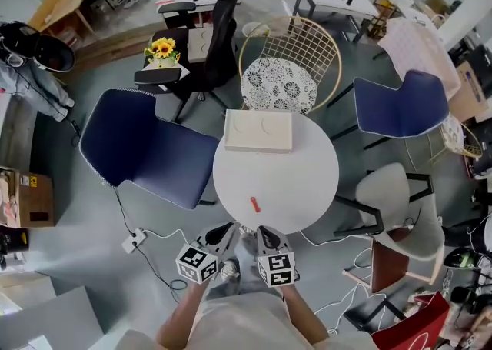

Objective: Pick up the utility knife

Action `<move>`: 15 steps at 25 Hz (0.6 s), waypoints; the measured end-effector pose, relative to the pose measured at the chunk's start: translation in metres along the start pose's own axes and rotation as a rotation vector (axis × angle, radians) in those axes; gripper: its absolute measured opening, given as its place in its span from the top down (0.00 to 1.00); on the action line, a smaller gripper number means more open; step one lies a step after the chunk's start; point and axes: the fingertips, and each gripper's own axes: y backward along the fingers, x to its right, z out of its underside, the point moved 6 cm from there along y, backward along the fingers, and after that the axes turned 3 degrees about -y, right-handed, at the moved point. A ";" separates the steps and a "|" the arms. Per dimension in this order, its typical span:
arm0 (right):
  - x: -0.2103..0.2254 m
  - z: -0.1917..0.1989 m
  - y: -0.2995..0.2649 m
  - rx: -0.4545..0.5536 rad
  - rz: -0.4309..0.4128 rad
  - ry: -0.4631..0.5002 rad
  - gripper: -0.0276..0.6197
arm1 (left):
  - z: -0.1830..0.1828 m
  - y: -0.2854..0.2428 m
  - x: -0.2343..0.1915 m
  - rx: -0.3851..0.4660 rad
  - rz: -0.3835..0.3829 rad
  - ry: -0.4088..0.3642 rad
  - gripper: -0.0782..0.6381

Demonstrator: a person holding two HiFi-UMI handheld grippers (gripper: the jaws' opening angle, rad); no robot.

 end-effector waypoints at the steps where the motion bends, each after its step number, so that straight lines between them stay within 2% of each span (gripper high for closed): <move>1: 0.000 0.002 -0.002 -0.008 -0.003 0.000 0.93 | 0.001 0.000 -0.001 -0.002 -0.004 0.004 0.87; 10: -0.003 0.015 -0.010 -0.044 -0.039 -0.019 0.92 | 0.011 0.001 -0.001 -0.027 -0.001 0.032 0.87; 12: -0.002 0.017 -0.011 -0.055 -0.038 -0.016 0.79 | 0.011 0.000 0.000 -0.027 0.005 0.032 0.87; 15: -0.002 0.020 -0.012 -0.077 -0.040 -0.004 0.76 | 0.010 -0.001 0.002 -0.026 0.009 0.033 0.87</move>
